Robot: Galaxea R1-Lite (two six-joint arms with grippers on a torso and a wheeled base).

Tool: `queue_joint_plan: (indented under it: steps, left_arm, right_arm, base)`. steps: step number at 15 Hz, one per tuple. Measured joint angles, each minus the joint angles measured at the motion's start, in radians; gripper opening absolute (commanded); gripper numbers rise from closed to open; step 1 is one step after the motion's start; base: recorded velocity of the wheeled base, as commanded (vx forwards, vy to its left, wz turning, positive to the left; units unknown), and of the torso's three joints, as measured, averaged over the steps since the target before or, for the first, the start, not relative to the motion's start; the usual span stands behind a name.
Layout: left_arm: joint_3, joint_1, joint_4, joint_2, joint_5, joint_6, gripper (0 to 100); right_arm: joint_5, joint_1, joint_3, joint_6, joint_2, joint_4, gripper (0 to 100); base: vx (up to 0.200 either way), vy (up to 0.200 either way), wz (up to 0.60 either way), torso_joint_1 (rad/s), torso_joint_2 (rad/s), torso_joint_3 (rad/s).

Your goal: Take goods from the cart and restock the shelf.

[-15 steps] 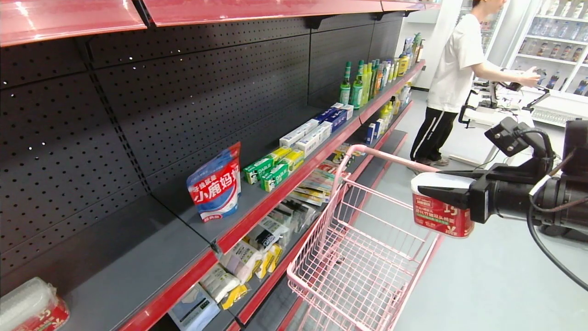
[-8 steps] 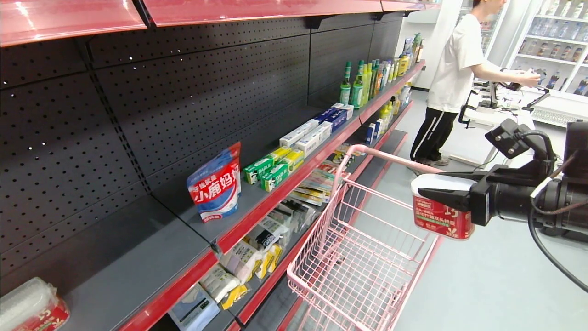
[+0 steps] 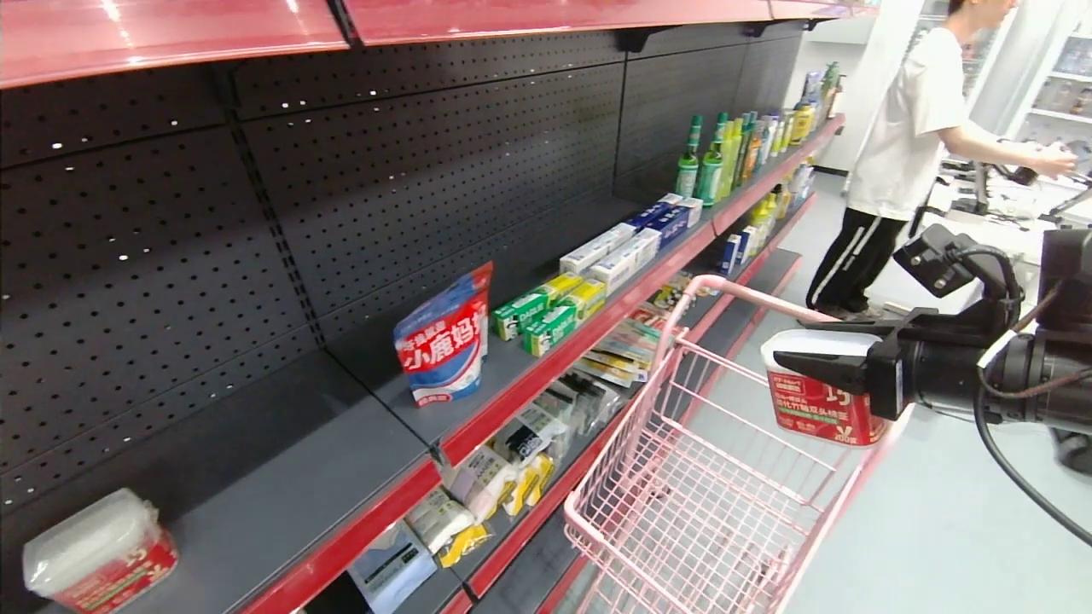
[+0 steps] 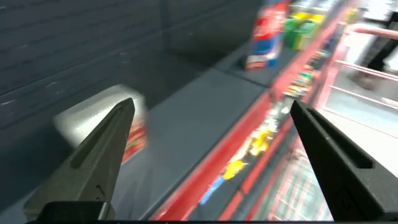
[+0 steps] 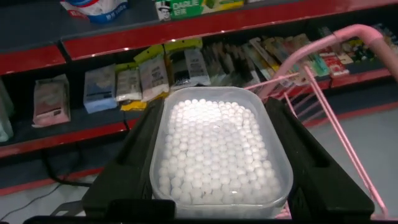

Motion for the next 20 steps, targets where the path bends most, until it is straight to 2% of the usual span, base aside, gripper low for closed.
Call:
queue_joint_plan:
  steps: [11, 20]
  left_arm:
    - [0.0, 0.0, 0.0, 0.0, 0.0, 0.001, 100]
    - [0.0, 0.001, 0.0, 0.0, -0.001, 0.001, 100]
  right_arm:
    - [0.0, 0.003, 0.012, -0.002, -0.009, 0.0, 0]
    - [0.002, 0.014, 0.197, 0.0, -0.145, -0.002, 0]
  base:
    - [0.0, 0.0, 0.6, 0.0, 0.0, 0.002]
    - [0.0, 0.0, 0.0, 0.0, 0.0, 0.0]
